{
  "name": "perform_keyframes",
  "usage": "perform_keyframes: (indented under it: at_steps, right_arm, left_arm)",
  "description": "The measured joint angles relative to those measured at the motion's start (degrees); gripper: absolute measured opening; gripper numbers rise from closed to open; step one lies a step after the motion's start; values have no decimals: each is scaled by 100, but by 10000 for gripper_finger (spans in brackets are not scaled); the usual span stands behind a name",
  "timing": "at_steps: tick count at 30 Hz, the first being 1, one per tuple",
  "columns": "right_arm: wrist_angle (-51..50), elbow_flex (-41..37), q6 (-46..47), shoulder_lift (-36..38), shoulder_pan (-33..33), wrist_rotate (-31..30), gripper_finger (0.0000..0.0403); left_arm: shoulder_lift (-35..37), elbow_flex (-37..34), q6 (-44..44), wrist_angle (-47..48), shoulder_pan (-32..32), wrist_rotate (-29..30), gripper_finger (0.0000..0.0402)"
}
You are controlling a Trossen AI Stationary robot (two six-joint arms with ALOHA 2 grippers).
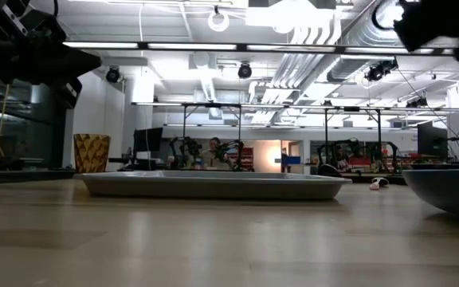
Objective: Pick and place plate/cup/fork/spoon on tray
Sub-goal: Put the dark blue plate on the light blue tray
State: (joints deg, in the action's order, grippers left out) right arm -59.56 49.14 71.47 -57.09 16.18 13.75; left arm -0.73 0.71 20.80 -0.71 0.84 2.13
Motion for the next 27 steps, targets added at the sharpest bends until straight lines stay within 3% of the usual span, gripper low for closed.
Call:
perform_keyframes:
  at_steps: [3,8,14,19,27]
  right_arm:
    - [-2,-228,-77,-408,494,391,156]
    - [9,-754,387,-715,957,-86,169]
    - [216,-1336,1210,-747,1130,-470,169]
    - [976,-1652,1186,-747,1226,-474,169]
    - [1214,-2021,1353,-747,1314,-662,169]
  left_arm:
    - [0,1,2,2,-2,0,0]
    - [0,0,2,2,0,0,0]
    - [0,0,2,2,-2,0,0]
    - [0,0,2,2,-2,0,0]
    - [0,1,2,2,-1,0,0]
